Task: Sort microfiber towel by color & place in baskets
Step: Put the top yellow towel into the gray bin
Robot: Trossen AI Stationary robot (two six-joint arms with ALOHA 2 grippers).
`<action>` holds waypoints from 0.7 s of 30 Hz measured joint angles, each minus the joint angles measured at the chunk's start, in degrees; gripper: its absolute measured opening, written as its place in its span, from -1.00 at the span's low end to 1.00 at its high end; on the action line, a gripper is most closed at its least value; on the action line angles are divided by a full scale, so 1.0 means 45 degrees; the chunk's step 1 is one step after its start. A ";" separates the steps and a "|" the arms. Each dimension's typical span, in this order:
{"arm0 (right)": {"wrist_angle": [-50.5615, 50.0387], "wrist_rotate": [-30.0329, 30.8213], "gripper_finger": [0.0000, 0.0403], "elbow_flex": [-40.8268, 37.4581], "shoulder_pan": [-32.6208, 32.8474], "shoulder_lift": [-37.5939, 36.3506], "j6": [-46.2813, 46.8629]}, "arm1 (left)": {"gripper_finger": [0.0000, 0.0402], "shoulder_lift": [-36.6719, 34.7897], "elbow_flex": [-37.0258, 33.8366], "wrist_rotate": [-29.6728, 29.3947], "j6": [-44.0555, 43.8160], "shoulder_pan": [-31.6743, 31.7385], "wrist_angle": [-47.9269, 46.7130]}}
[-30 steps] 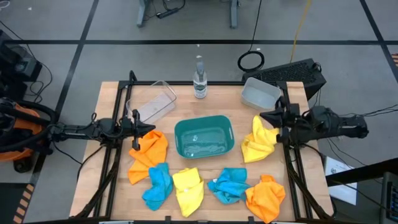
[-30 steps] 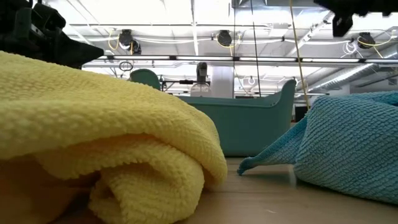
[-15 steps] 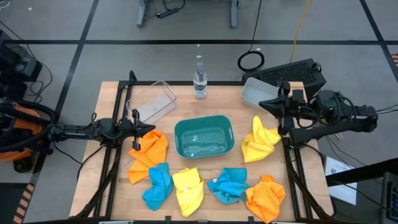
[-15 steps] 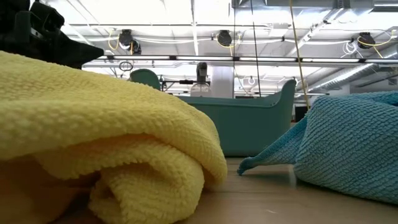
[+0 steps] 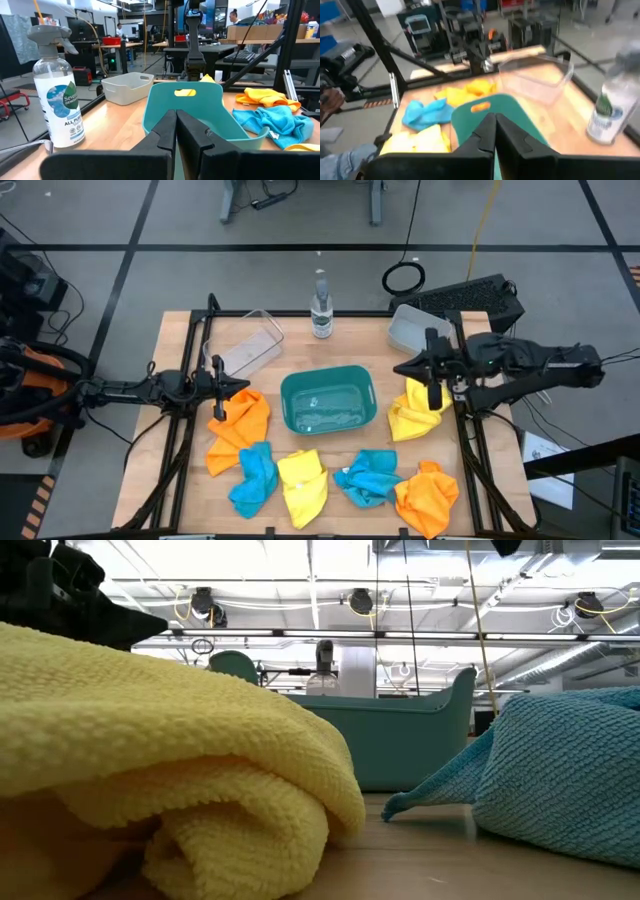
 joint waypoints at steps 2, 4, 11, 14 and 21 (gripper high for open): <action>-0.0406 -0.0001 -1.00 0.0000 0.0179 0.0037 0.0186 | -0.91 0.0069 -0.0001 -0.0014 0.0000 0.0004 -0.0013; -0.0939 0.0032 -1.00 0.0000 0.0399 0.0097 0.0418 | -0.91 0.0181 0.0001 -0.0028 -0.0016 0.0001 -0.0018; -0.2739 0.1395 -1.00 0.0000 0.1478 0.0759 0.1800 | -0.91 0.0451 0.0004 -0.0033 -0.0646 0.0002 -0.0023; -0.3367 0.1670 -1.00 0.0000 0.2026 0.1322 0.2713 | -0.91 0.0583 0.0004 -0.0028 -0.0904 -0.0001 -0.0023; -0.6356 0.2448 -0.92 0.0000 0.3224 0.2795 0.5030 | -0.91 0.0680 0.0004 -0.0024 -0.1005 0.0004 -0.0009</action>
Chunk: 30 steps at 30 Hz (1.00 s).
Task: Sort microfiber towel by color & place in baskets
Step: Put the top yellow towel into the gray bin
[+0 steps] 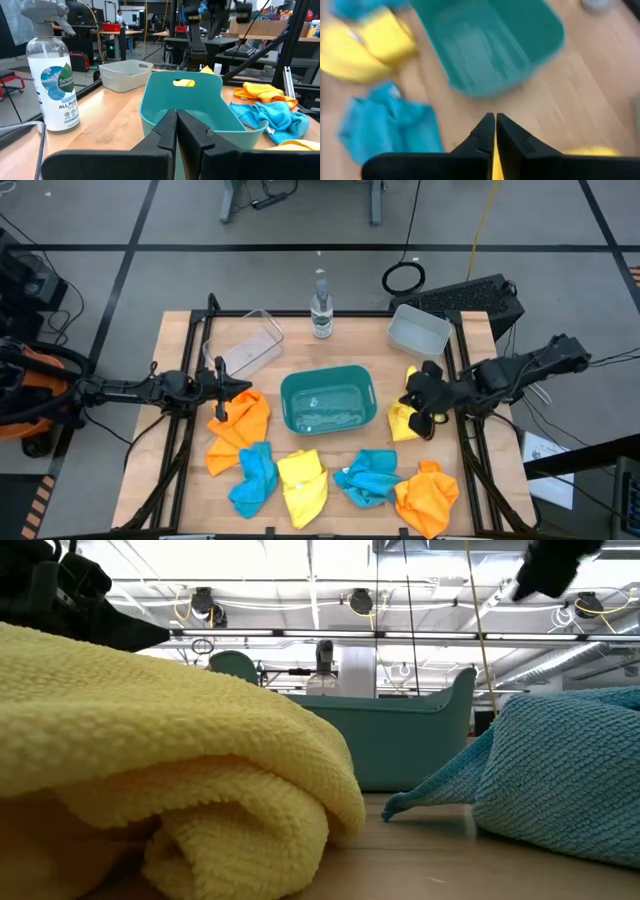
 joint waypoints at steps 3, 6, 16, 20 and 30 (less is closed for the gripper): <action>-0.1511 0.0129 -0.81 0.0000 0.0147 0.0519 0.0808 | -0.91 0.0000 0.0000 -0.0014 0.0024 -0.0005 0.0005; -0.3023 0.0134 -0.63 -0.0005 0.0155 0.0868 0.1434 | -0.91 0.0000 0.0000 -0.0062 0.0069 -0.0003 0.0015; -0.3086 -0.0396 0.32 -0.0005 0.0150 0.1112 0.1263 | -0.91 0.0000 0.0000 -0.0077 -0.0015 -0.0005 0.0014; -0.2931 -0.0417 0.56 -0.0005 0.0150 0.1595 0.0824 | -0.91 0.0000 0.0000 0.0001 -0.0018 -0.0001 0.0011; -0.2237 -0.0501 0.60 -0.0010 0.0193 0.3516 0.0144 | -0.91 0.0000 0.0000 0.0098 -0.0019 -0.0004 0.0005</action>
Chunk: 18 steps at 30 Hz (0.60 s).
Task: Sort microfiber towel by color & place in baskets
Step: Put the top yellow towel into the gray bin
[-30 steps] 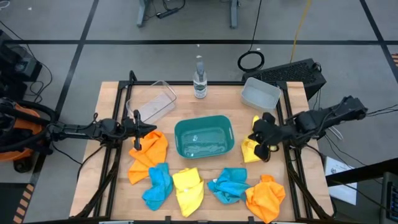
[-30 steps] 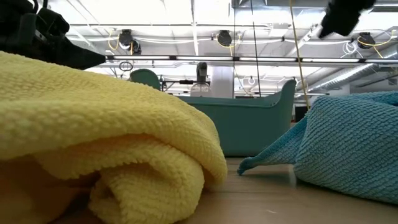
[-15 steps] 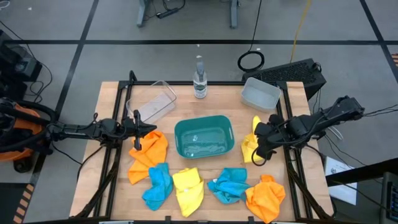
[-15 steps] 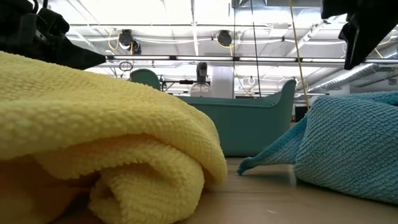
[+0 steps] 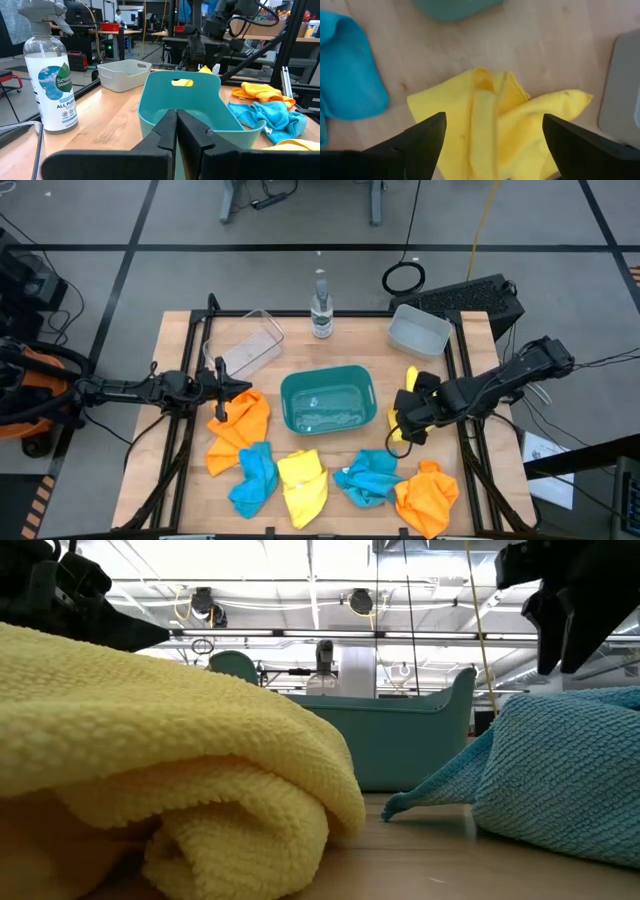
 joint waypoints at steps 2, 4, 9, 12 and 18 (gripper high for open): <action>0.0148 -0.0008 0.59 0.0000 0.0141 0.0354 0.0042 | -0.91 0.0000 0.0000 0.0005 -0.0005 0.0001 0.0000; 0.0096 -0.0001 0.59 0.0000 0.0294 0.0715 0.0223 | -0.91 0.0000 0.0000 0.0010 -0.0005 0.0001 -0.0001; 0.0206 0.0076 0.59 -0.0240 0.0689 0.1221 0.0789 | -0.91 0.0000 0.0000 0.0029 -0.0010 -0.0001 0.0000; 0.0435 -0.0012 0.59 -0.0987 0.0884 0.1266 0.1124 | -0.91 0.0000 0.0000 0.0049 -0.0010 -0.0001 -0.0005; 0.1633 -0.0039 0.59 -0.2900 0.1097 0.1154 0.1684 | -0.91 0.0000 0.0000 0.0053 -0.0005 -0.0001 0.0000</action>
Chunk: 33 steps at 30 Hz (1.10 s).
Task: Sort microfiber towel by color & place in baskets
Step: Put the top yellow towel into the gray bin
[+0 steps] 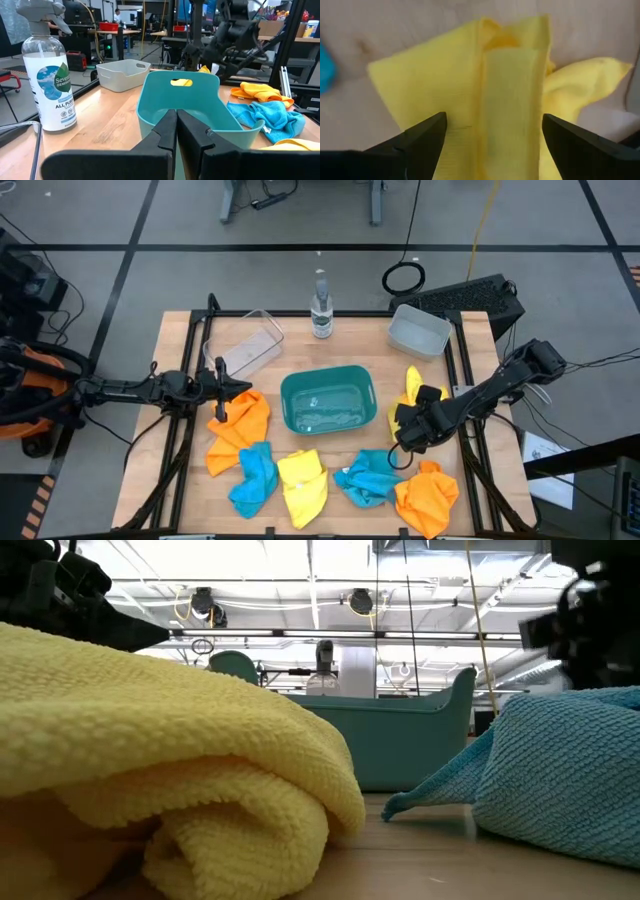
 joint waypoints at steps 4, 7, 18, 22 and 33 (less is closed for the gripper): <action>0.1374 0.0008 0.59 -0.1072 0.0002 -0.0005 0.0003 | -0.91 0.0000 0.0000 0.0000 -0.0005 0.0000 0.0002; 0.2159 0.0037 0.59 -0.1751 -0.0003 -0.0005 0.0016 | -0.91 0.0000 0.0000 0.0000 -0.0007 0.0002 0.0005; 0.3838 -0.0499 0.37 -0.2893 -0.0121 -0.0095 0.1076 | -0.91 0.0000 0.0000 0.0000 -0.0301 0.0003 0.0010; 0.4142 -0.0964 0.06 -0.2914 -0.0262 -0.0077 0.1360 | -0.91 -0.0001 0.0000 0.0000 -0.0311 0.0000 0.0015; 0.4784 0.0041 -0.94 -0.2394 0.0131 -0.0420 0.1585 | -0.91 0.0000 0.0000 0.0001 -0.0273 0.0000 0.0040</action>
